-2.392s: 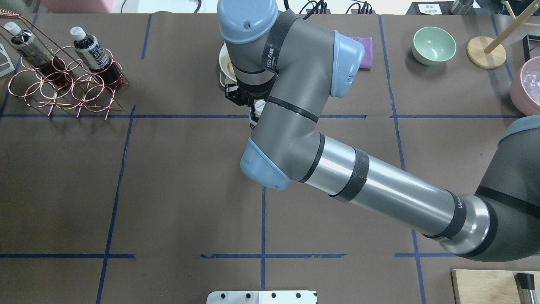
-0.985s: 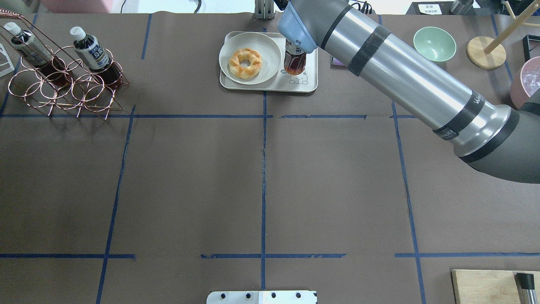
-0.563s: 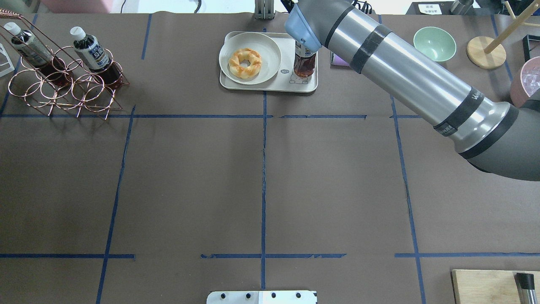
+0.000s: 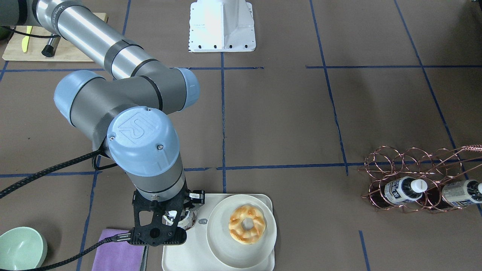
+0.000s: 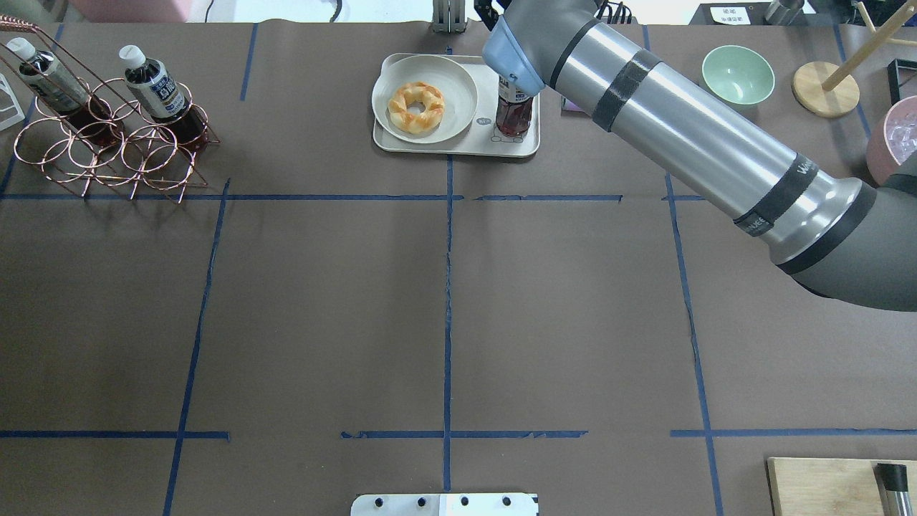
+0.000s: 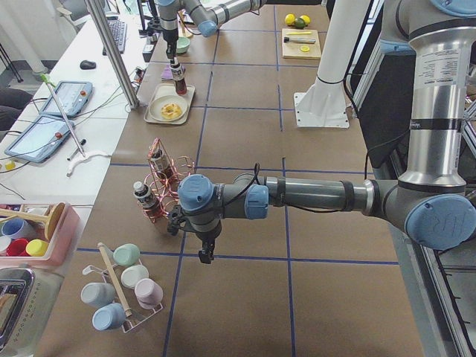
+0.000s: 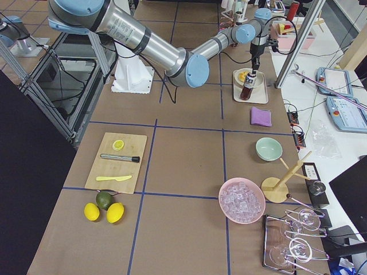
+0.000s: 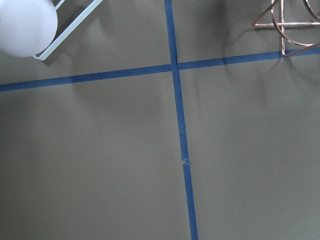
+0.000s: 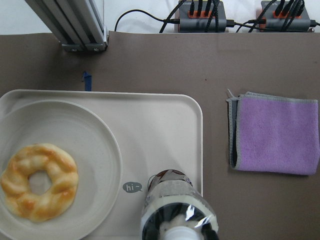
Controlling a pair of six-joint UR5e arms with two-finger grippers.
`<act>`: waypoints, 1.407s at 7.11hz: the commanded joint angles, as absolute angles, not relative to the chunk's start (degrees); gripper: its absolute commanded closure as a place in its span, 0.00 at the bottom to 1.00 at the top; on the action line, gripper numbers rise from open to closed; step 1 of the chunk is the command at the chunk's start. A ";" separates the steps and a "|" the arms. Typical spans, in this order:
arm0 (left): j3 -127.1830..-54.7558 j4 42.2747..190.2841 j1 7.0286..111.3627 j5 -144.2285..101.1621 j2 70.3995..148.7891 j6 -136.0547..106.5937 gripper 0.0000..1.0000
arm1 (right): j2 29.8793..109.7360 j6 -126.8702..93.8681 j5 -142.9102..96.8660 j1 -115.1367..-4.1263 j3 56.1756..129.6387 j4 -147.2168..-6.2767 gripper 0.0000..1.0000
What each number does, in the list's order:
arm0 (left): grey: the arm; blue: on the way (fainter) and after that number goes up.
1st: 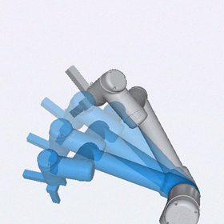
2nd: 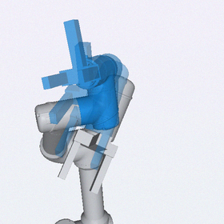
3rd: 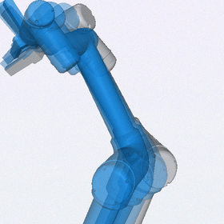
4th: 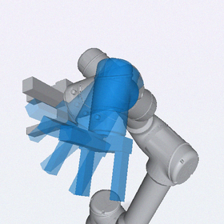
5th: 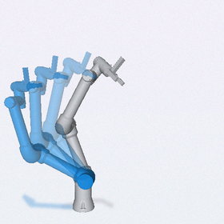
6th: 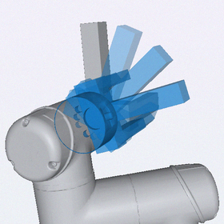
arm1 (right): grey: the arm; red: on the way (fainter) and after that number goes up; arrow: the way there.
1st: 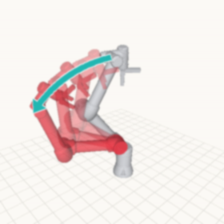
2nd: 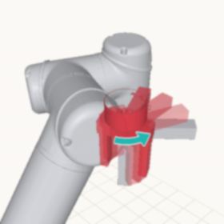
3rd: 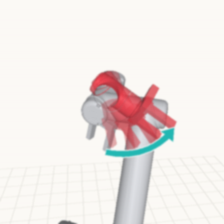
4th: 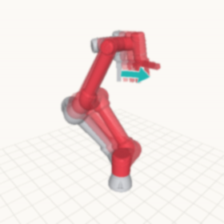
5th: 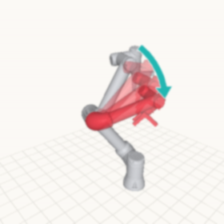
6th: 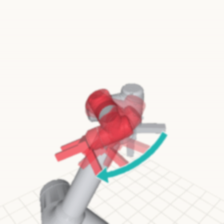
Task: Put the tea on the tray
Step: 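Carry the tea bottle onto the white tray beside the donut plate, then open the right gripper and raise it away from the tray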
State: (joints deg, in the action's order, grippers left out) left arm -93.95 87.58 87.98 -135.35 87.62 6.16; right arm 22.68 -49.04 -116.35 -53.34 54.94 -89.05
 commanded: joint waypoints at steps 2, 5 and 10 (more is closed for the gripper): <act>-93.96 87.54 87.98 -135.35 87.71 6.15 0.00 | 22.94 -49.13 -116.19 -52.91 54.93 -88.68 0.12; -93.96 87.63 87.98 -135.35 87.54 6.24 0.00 | 22.06 -49.22 -121.16 -55.61 57.38 -89.47 0.01; -94.04 87.45 87.98 -135.26 87.71 6.24 0.00 | 38.68 -15.31 -129.02 -70.01 77.10 -113.44 0.00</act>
State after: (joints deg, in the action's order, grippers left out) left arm -93.95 87.46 87.98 -135.21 87.59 6.14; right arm 30.55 -28.07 -128.73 -65.62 69.28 -107.63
